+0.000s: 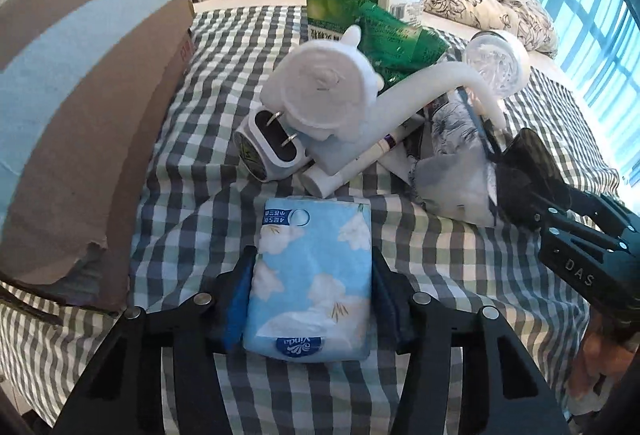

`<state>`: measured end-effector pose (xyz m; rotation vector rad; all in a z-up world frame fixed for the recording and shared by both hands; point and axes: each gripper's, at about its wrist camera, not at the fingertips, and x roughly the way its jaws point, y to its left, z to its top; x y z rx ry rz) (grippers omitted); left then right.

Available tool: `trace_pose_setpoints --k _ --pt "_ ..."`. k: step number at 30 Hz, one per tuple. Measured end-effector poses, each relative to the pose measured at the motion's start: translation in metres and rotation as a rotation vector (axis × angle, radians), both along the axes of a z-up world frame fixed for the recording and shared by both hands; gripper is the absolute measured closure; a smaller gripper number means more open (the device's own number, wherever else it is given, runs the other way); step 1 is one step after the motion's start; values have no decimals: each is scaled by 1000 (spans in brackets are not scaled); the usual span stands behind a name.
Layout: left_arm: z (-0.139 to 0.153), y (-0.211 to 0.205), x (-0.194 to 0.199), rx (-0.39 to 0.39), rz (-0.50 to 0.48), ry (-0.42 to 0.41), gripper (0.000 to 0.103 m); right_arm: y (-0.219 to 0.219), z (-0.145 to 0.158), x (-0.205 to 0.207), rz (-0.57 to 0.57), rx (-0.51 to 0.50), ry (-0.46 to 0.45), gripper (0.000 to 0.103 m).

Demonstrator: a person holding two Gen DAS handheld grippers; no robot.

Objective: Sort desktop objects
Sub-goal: 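Grasp the blue tissue pack with the left tool while the right tool grasps the black cup, then carry both items over the cardboard box and open both tools to drop them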

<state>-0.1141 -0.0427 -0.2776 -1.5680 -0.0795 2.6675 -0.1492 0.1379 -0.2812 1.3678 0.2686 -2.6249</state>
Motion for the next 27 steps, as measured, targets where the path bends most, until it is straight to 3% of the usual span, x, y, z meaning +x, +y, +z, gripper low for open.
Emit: trace_pose_setpoints --k 8,11,12,20,27 --pt "19 9 12 1 -21 37 49 15 20 11 -21 -54 8 54" --pt "30 11 19 2 -27 59 49 20 37 15 -28 -72 29 65" --pt "35 13 21 4 -29 68 49 21 42 15 -30 -77 35 75" --pt "85 14 35 -2 -31 163 49 23 59 21 -11 -101 33 75" --pt "123 2 44 -6 6 232 49 24 91 34 3 -135 94 75"
